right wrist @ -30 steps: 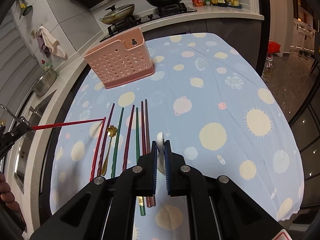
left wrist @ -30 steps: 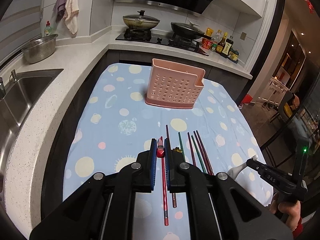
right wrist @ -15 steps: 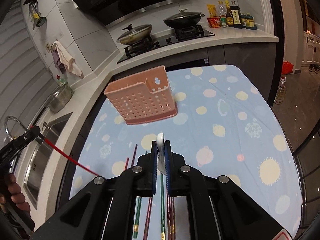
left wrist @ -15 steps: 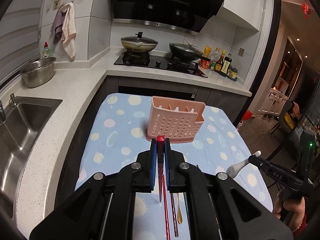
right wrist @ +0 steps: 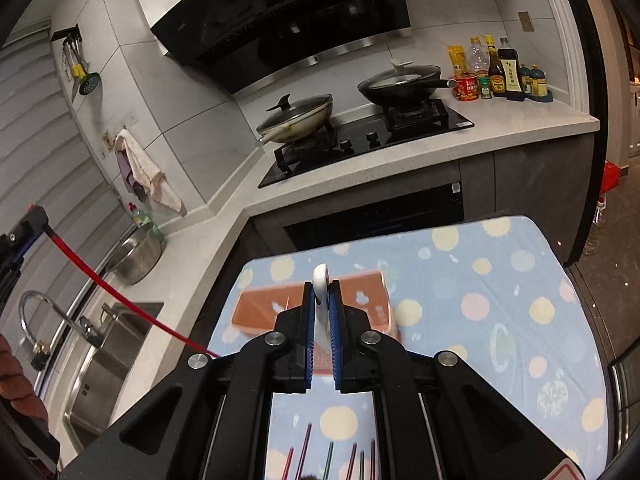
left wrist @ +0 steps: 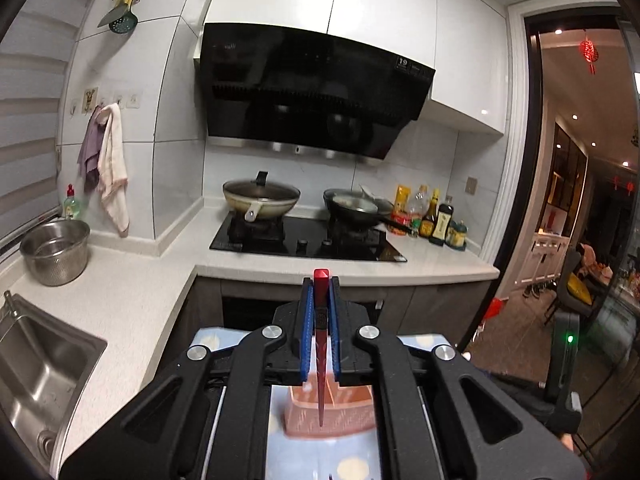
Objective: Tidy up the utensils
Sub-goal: 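Lower the red chopstick into the pink holder while the right tool lowers the spoon in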
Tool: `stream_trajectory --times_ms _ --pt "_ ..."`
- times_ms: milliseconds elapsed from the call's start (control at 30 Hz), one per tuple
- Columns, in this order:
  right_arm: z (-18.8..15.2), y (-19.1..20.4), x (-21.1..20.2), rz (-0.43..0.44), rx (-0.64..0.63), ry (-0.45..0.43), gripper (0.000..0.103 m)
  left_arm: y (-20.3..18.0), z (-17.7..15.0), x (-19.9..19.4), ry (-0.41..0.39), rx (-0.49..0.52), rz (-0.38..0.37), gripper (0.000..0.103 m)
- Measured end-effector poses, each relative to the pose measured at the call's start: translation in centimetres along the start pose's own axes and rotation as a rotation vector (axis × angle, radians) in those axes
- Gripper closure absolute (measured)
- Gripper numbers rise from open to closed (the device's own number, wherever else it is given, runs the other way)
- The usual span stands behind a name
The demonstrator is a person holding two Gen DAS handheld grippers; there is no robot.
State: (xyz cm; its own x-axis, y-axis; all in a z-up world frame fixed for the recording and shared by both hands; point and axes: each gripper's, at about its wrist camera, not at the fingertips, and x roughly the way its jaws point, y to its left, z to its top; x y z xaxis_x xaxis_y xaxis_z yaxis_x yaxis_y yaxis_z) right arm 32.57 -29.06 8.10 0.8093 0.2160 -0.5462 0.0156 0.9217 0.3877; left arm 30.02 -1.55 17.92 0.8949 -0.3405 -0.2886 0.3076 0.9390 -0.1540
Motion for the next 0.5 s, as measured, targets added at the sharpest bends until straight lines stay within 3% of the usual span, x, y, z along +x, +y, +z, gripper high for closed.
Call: stream_trajectory --times_ms 167,500 --pt "1.1 -0.7 3.7 -0.006 0.025 0.024 0.095 0.4 0.6 4.8 0.005 -0.013 0.012 0.096" --pt "-0.4 -2.7 8.5 -0.032 0.051 0.112 0.094 1.8 -3.2 11.9 0.148 -0.046 0.044 0.096"
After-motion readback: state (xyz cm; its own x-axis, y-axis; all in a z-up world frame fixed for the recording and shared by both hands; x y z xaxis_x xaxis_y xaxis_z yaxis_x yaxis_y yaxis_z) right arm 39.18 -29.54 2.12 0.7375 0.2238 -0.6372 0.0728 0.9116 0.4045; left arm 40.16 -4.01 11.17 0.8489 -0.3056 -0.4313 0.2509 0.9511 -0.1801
